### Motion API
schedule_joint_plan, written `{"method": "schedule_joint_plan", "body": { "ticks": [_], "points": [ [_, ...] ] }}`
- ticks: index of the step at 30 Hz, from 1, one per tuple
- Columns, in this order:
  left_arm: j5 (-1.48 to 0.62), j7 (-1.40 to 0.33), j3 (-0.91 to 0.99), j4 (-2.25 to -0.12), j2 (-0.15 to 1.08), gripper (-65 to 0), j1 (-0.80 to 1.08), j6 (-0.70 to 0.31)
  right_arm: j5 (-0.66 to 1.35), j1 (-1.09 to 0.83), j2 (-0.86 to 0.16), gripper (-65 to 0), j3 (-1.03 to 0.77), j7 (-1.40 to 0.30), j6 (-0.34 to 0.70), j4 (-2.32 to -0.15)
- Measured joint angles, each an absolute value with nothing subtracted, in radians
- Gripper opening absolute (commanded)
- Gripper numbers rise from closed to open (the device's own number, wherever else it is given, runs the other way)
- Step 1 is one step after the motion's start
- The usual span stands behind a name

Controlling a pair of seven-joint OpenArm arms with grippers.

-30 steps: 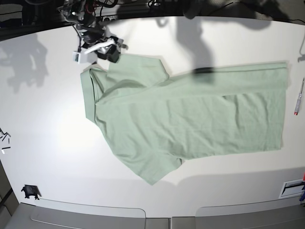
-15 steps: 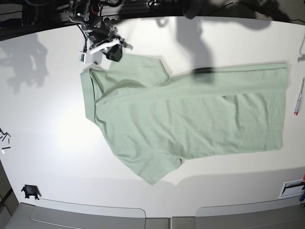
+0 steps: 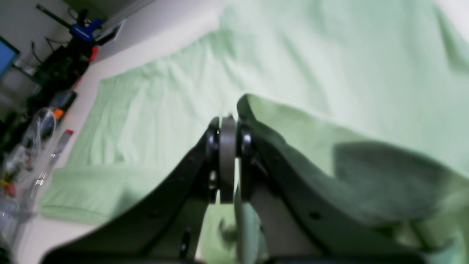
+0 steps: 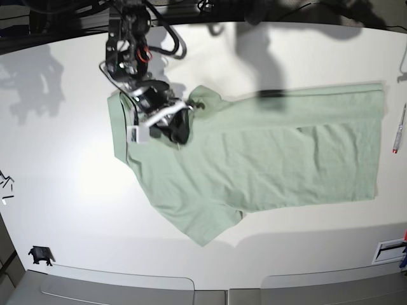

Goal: Fold the T-shirt properly
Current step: 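Grasp the folded shoulder edge again with the right gripper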

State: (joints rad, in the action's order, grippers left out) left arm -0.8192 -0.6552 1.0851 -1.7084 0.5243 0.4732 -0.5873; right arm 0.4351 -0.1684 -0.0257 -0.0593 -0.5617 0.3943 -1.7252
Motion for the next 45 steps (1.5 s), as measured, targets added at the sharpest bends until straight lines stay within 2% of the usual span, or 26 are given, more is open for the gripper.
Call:
{"method": "schedule_joint_plan", "body": {
  "ticks": [6,9,10,12,13,14,16,21,23,27,30,31,33,34,42,45],
  "points": [
    [-0.819,-0.656,1.085,-1.708,0.524,-44.8,0.473,-0.587,0.208,-0.056,-0.028,-65.0,0.033,-0.467,0.356,-1.710],
    [-0.819,-0.656,1.085,-1.708,0.524,-44.8,0.473,-0.587,0.176,0.020,-0.028,-65.0,0.033,-0.445,0.351,-1.642],
    [-0.819,-0.660,1.085,-1.708,0.524,-44.8,0.473,-0.587,0.176,0.041,-0.030,-63.1,0.033,-0.439,0.352,-1.615],
    [-0.819,-0.659,1.085,-1.708,0.524,-44.8,0.476,-0.587,0.176,0.071,-0.030,-44.4,0.033,-0.432,0.352,-1.550],
    [-0.819,-0.659,1.085,-1.708,0.524,-44.8,0.479,-0.587,0.176,0.079,-0.030,-37.3,0.033,-0.429,0.350,-1.516],
    [-0.819,-0.660,1.085,-1.708,0.524,-44.8,0.482,-0.587,0.176,0.084,-0.030,-32.7,0.034,-0.423,0.353,-1.484],
    [-0.821,-0.660,1.085,-1.708,0.524,-44.8,0.495,-0.588,0.176,0.089,-0.030,-31.0,0.034,-0.412,0.350,-1.438],
    [-0.856,-0.659,1.076,-1.708,0.524,-44.8,0.510,-0.587,0.173,0.094,-0.030,-31.2,0.034,-0.412,0.348,-1.428],
    [-0.876,-0.668,1.062,-1.708,0.520,-44.8,0.512,-0.605,0.176,0.093,-0.030,-33.7,0.033,-0.454,0.348,-1.451],
    [-0.923,-0.687,0.987,-1.708,0.492,-45.6,0.512,-0.678,0.183,0.091,-0.030,-49.1,0.031,-0.571,0.347,-1.553],
    [-0.900,-0.686,0.871,-1.708,0.488,-53.1,0.512,-0.678,0.183,0.094,-0.031,-63.2,0.031,-0.671,0.352,-1.648],
    [-0.865,-0.682,0.832,-1.708,0.488,-56.4,0.506,-0.680,0.183,0.094,-0.034,-65.0,0.031,-0.703,0.351,-1.670],
    [-0.789,-0.682,0.754,-1.708,0.488,-63.9,0.477,-0.677,0.183,0.088,-0.049,-65.0,0.033,-0.723,0.352,-1.692],
    [-0.771,-0.682,0.719,-1.708,0.488,-65.0,0.459,-0.670,0.181,0.082,-0.057,-65.0,0.031,-0.723,0.352,-1.695],
    [-0.542,-0.627,0.492,-1.666,0.493,-65.0,0.324,-0.459,0.128,-0.052,-0.094,-65.0,-0.083,-0.715,0.347,-1.695],
    [-0.529,-0.624,0.444,-1.578,0.493,-65.0,0.307,-0.434,0.128,-0.093,-0.094,-65.0,-0.160,-0.698,0.323,-1.693]
  ]
}}
